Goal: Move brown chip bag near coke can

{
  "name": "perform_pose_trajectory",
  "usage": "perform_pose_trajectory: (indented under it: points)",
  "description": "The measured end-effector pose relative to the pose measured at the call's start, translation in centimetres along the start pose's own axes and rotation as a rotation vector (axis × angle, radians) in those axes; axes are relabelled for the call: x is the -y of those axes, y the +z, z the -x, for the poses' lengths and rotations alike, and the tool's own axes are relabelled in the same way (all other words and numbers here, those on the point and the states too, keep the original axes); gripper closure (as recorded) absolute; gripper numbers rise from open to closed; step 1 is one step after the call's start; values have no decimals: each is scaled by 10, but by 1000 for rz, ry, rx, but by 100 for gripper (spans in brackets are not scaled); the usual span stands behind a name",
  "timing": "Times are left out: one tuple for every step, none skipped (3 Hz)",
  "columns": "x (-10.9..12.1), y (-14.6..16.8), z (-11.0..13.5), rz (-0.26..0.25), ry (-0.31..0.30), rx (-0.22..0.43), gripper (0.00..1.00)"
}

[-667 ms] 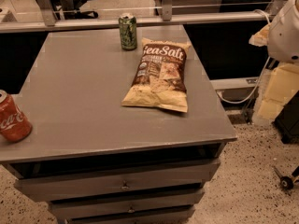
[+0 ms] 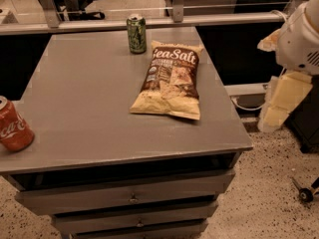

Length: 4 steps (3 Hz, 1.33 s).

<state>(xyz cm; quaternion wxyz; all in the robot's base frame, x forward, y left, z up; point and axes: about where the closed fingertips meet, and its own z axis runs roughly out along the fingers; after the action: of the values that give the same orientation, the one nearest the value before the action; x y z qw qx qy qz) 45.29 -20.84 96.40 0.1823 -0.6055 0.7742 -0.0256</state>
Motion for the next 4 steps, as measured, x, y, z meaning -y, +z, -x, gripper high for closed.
perform_pose_trajectory:
  points:
    - [21,42,28,-8,-5,85,0]
    - [38,76,62,1,32,171,0]
    - [46,103,88,5,84,222,0]
    - [55,127,102,12,158,253,0]
